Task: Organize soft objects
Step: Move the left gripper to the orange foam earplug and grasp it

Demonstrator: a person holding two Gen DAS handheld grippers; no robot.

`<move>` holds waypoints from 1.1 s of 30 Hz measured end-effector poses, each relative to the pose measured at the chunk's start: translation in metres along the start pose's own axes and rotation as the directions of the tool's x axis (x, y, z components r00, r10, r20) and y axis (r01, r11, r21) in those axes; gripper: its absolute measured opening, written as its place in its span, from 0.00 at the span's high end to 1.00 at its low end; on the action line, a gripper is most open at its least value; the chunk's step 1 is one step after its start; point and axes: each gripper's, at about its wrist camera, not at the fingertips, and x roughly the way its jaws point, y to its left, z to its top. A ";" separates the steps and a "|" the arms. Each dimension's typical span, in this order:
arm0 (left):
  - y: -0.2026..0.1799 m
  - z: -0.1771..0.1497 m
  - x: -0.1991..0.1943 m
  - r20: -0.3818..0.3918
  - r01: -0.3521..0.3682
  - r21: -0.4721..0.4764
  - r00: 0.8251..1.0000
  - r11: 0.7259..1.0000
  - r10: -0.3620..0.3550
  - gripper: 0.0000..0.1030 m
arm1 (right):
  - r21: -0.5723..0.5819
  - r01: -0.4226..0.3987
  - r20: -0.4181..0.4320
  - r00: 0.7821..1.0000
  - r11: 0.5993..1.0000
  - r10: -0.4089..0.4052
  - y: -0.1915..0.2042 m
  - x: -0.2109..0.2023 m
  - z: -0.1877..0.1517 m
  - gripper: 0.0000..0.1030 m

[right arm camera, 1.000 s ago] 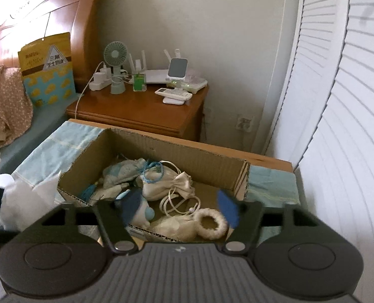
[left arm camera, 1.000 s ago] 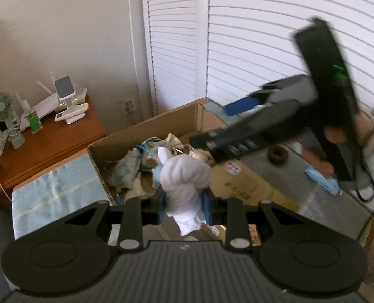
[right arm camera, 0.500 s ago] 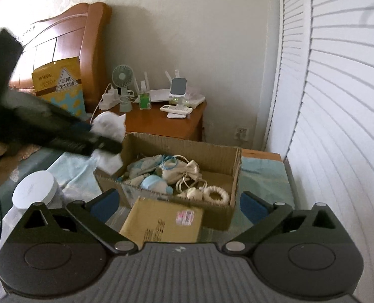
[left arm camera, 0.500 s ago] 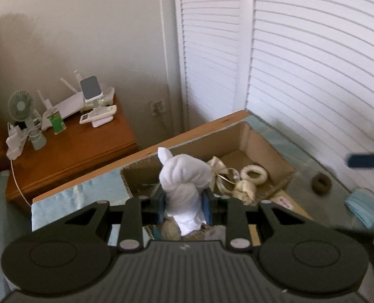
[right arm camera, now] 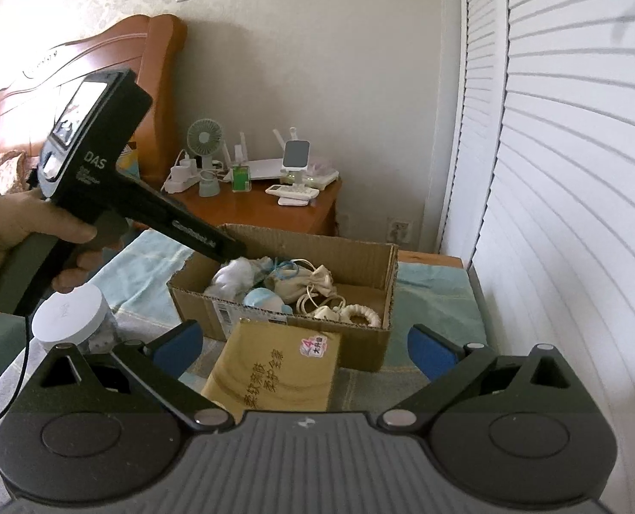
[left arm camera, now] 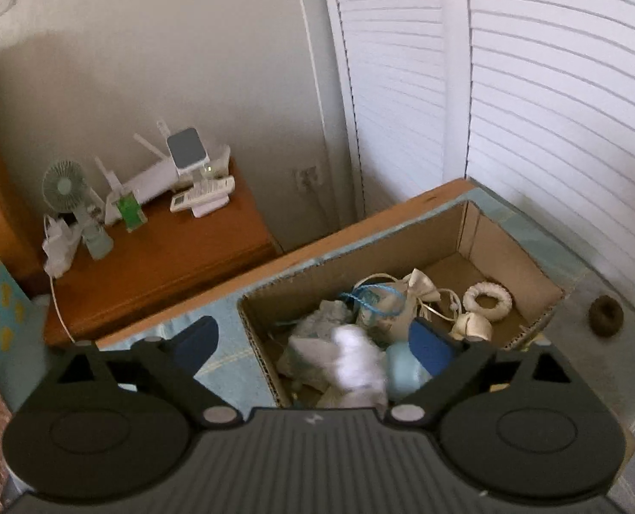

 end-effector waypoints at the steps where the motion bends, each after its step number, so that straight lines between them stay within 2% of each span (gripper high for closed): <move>1: 0.000 -0.001 -0.003 0.003 0.005 -0.002 1.000 1.000 -0.005 0.07 | 0.004 0.000 -0.003 1.000 1.000 0.000 0.000 -0.001 -0.001 0.00; 11: -0.011 -0.014 -0.044 0.027 0.032 0.008 0.999 0.999 -0.032 0.06 | 0.008 0.032 -0.008 0.999 0.999 -0.032 0.004 -0.017 -0.013 0.00; 18: -0.023 -0.041 -0.085 0.056 0.053 0.024 0.997 0.998 -0.055 0.05 | 0.015 0.058 -0.017 0.998 0.998 -0.058 0.006 -0.032 -0.031 0.00; 24: -0.029 -0.071 -0.114 0.075 0.105 -0.054 0.992 0.993 -0.101 0.05 | 0.021 0.065 -0.033 0.997 0.998 -0.065 0.005 -0.043 -0.049 0.00; 29: -0.040 -0.099 -0.128 0.093 0.088 -0.069 0.992 0.994 -0.081 0.05 | 0.027 0.084 -0.063 0.995 0.996 -0.082 0.003 -0.047 -0.067 0.00; 33: -0.052 -0.117 -0.127 0.067 0.053 -0.062 0.997 0.997 -0.049 0.05 | 0.051 0.081 -0.086 0.993 0.995 -0.077 0.000 -0.048 -0.079 0.00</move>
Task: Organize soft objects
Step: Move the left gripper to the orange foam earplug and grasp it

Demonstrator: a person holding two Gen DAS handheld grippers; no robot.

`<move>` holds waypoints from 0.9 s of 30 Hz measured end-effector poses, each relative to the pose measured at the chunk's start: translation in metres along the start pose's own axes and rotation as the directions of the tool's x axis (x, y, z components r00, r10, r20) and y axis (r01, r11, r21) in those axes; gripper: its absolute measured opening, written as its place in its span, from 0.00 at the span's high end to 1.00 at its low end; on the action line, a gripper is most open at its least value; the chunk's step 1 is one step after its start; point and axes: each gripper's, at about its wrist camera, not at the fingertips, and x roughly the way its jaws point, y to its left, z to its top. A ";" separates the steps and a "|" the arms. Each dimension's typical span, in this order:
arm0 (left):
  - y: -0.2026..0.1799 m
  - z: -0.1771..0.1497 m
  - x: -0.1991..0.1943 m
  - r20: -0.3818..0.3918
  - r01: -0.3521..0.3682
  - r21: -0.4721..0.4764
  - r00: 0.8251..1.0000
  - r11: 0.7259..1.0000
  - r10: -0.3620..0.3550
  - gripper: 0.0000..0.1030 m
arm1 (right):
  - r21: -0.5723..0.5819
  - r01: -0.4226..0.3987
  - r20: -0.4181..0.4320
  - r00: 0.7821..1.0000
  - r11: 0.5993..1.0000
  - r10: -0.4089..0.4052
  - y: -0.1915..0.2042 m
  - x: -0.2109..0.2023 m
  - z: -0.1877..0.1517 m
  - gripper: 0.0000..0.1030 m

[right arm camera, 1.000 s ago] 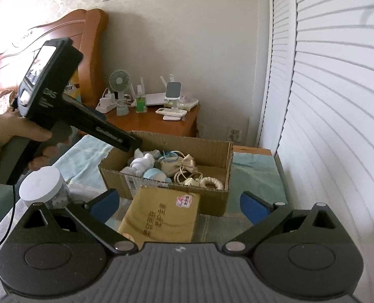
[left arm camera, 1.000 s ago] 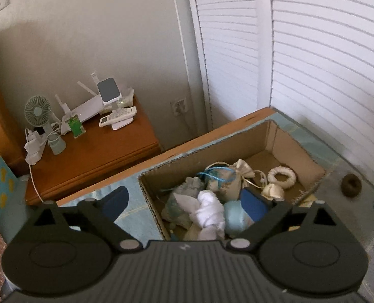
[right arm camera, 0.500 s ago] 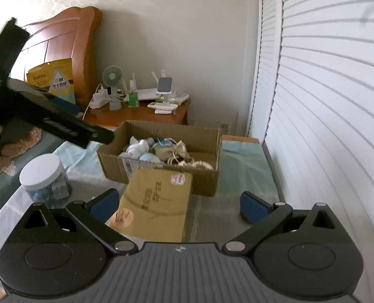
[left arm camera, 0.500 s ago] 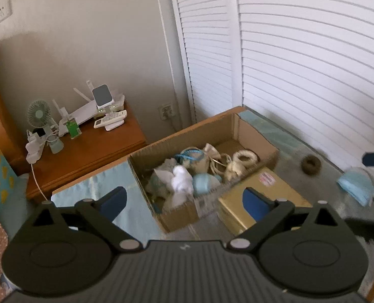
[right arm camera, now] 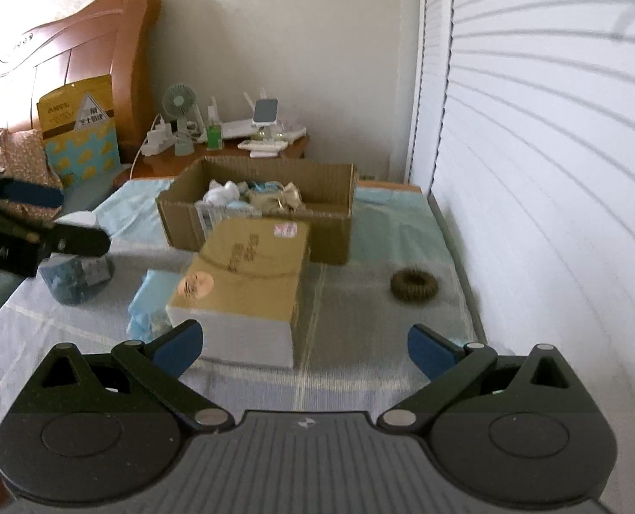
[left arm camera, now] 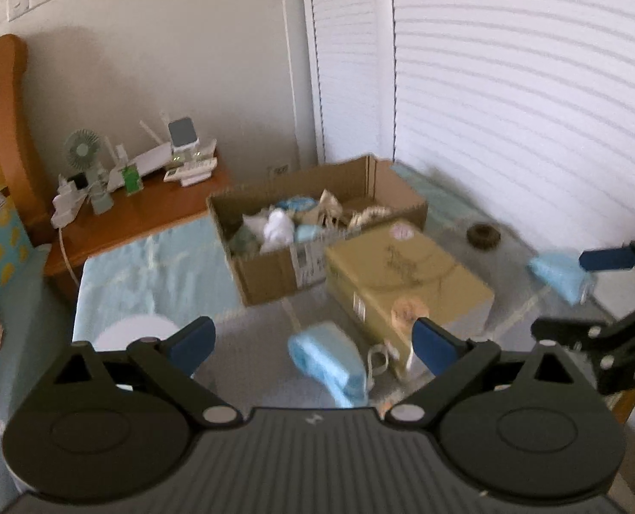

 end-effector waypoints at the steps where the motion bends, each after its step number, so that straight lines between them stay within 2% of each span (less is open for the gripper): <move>1: -0.002 -0.005 0.001 -0.003 -0.007 0.010 1.000 1.000 0.007 0.05 | 0.003 -0.001 -0.005 1.000 1.000 0.002 0.000 0.000 -0.003 0.00; 5: -0.010 -0.020 0.006 -0.007 -0.037 0.042 0.999 0.998 0.038 0.05 | -0.007 -0.002 -0.017 1.000 1.000 0.002 0.001 -0.002 -0.011 0.00; 11: -0.010 -0.031 0.027 -0.072 -0.010 -0.044 0.997 0.999 0.006 0.05 | -0.023 -0.015 -0.054 0.998 1.000 0.014 0.005 0.001 -0.024 0.00; 19: -0.012 -0.043 0.056 -0.132 -0.034 -0.086 0.991 0.996 0.023 0.05 | -0.026 -0.023 -0.085 0.996 0.999 0.021 0.006 0.010 -0.028 0.00; 27: -0.005 -0.047 0.056 -0.122 -0.056 -0.110 0.992 0.992 0.042 0.05 | -0.042 -0.021 -0.100 0.995 0.999 0.017 0.009 0.014 -0.028 0.00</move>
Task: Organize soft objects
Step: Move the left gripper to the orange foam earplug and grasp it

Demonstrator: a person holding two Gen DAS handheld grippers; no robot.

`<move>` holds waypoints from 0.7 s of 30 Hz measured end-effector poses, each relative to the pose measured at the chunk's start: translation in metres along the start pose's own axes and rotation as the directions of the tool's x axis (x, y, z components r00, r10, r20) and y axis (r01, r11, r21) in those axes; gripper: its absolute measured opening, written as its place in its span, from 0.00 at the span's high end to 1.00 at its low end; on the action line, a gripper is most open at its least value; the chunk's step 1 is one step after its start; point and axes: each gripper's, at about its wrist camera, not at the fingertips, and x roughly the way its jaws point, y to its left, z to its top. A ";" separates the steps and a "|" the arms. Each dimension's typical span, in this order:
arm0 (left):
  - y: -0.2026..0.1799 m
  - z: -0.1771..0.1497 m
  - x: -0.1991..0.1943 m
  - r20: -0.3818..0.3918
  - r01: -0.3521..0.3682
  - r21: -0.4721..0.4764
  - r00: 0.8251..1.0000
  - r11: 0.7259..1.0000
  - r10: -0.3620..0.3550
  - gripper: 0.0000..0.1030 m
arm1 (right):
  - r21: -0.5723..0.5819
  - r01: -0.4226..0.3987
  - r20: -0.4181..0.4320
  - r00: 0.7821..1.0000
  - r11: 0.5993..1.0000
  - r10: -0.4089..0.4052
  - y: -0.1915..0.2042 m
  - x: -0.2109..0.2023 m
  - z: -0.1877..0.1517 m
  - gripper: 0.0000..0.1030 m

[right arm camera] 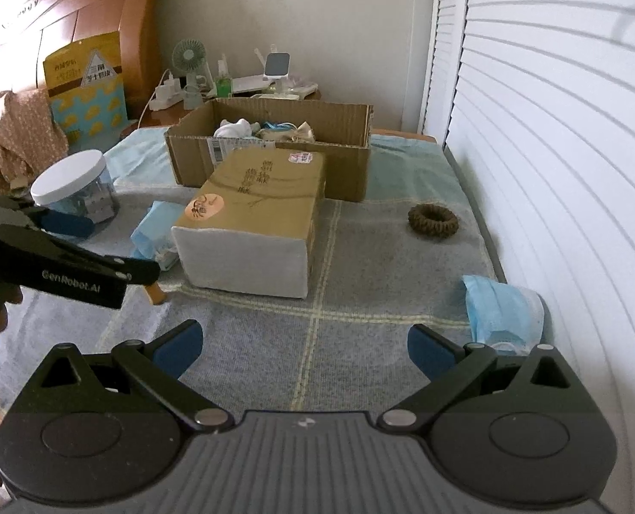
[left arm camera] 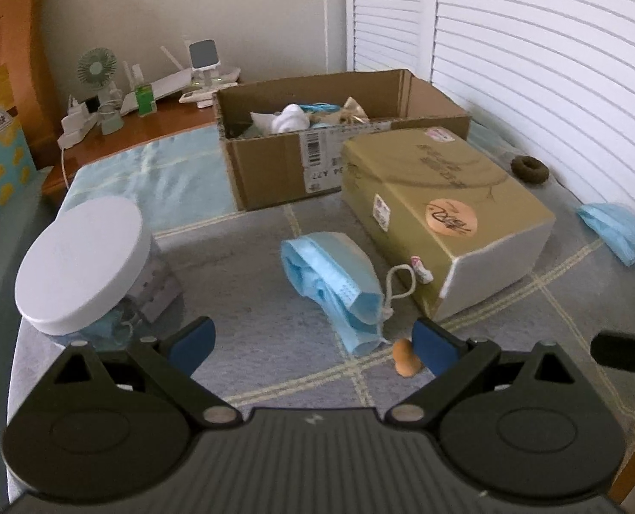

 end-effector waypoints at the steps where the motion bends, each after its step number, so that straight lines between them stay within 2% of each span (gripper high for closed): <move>1: 0.002 -0.001 -0.001 0.001 -0.003 -0.002 1.000 1.000 0.003 0.05 | -0.001 -0.002 0.000 1.000 1.000 0.002 0.001 0.000 0.000 0.00; 8: 0.014 -0.007 -0.008 0.010 -0.023 -0.029 1.000 0.999 0.024 0.05 | -0.019 -0.010 0.000 1.000 1.000 0.010 0.008 0.000 0.001 0.00; 15: 0.008 -0.015 -0.024 0.050 0.056 -0.010 0.997 0.998 -0.056 0.06 | -0.027 -0.007 -0.072 0.997 1.000 0.005 0.009 0.020 -0.010 0.00; 18: 0.000 -0.018 -0.023 0.049 0.090 -0.001 0.995 0.996 -0.090 0.12 | -0.039 -0.003 -0.102 0.995 0.999 -0.001 0.012 0.027 -0.017 0.00; 21: -0.006 -0.020 -0.019 0.040 0.112 -0.014 0.993 0.994 -0.112 0.28 | -0.052 0.007 -0.111 0.994 0.999 -0.013 0.015 0.031 -0.020 0.00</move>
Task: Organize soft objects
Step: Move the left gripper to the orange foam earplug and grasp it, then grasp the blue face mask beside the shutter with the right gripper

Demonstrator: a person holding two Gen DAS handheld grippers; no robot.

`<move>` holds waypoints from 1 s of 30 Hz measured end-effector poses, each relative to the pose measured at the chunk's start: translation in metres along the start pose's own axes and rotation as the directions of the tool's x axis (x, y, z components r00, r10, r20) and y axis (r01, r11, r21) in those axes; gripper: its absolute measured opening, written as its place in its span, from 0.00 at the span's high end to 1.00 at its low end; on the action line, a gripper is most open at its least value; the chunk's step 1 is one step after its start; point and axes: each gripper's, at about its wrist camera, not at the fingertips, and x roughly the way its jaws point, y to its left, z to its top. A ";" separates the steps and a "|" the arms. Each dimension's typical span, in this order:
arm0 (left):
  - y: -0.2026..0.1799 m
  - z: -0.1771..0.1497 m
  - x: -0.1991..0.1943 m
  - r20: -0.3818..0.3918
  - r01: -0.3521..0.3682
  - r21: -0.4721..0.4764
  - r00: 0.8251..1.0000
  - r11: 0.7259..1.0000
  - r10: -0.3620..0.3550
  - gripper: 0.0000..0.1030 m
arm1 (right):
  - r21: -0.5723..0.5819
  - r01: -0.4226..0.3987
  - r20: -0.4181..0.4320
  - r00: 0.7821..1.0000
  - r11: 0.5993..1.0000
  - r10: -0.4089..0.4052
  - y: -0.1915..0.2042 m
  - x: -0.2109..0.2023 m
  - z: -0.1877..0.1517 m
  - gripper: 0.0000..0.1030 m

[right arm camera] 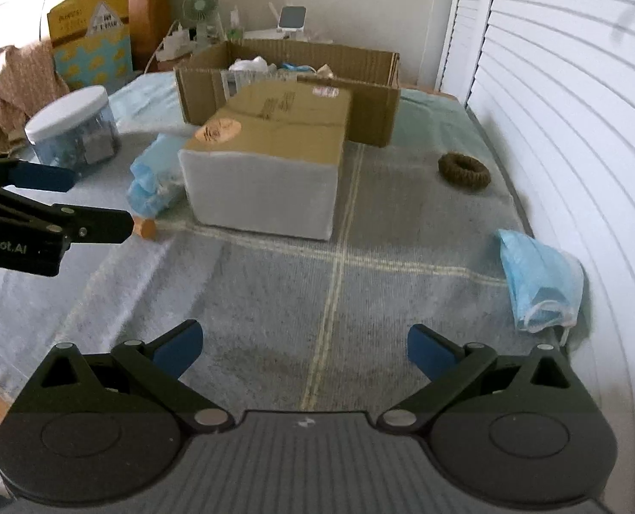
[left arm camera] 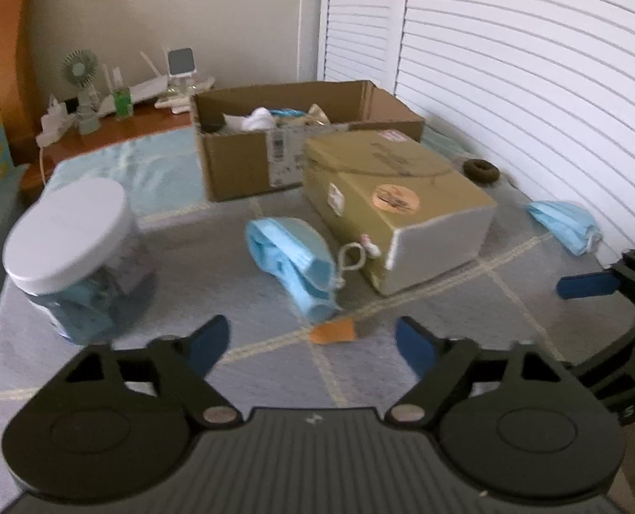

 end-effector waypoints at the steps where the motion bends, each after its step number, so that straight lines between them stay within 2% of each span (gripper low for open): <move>1: -0.001 -0.001 0.002 -0.005 0.003 -0.006 1.000 1.000 -0.003 0.34 | -0.002 0.002 -0.003 1.000 1.000 -0.003 0.000 0.001 -0.001 0.00; 5: -0.008 -0.004 0.007 -0.025 -0.004 -0.016 1.000 1.000 0.003 0.40 | -0.001 -0.002 -0.004 1.000 1.000 0.002 -0.002 0.001 -0.002 0.00; 8: -0.012 -0.006 0.013 -0.048 -0.005 -0.034 0.999 0.999 0.003 0.57 | -0.001 -0.006 0.003 1.000 1.000 0.006 -0.003 0.001 -0.004 0.00; 17: -0.024 -0.005 0.017 -0.031 -0.049 -0.041 0.998 0.998 0.047 0.66 | 0.006 -0.011 0.047 0.999 1.000 0.010 -0.005 -0.001 -0.010 0.00; 21: -0.027 -0.004 0.019 -0.020 -0.058 -0.034 0.998 0.998 0.058 0.76 | 0.006 -0.010 0.073 0.997 1.000 0.009 -0.005 -0.002 -0.015 0.00; 24: -0.027 -0.004 0.019 -0.018 -0.061 -0.032 0.998 0.998 0.060 0.78 | 0.004 -0.011 0.068 0.998 1.000 0.011 -0.007 -0.004 -0.014 0.00; 30: -0.028 -0.004 0.019 -0.016 -0.062 -0.031 0.998 0.998 0.061 0.78 | 0.033 0.067 0.097 0.993 0.997 -0.070 -0.016 -0.014 -0.014 0.00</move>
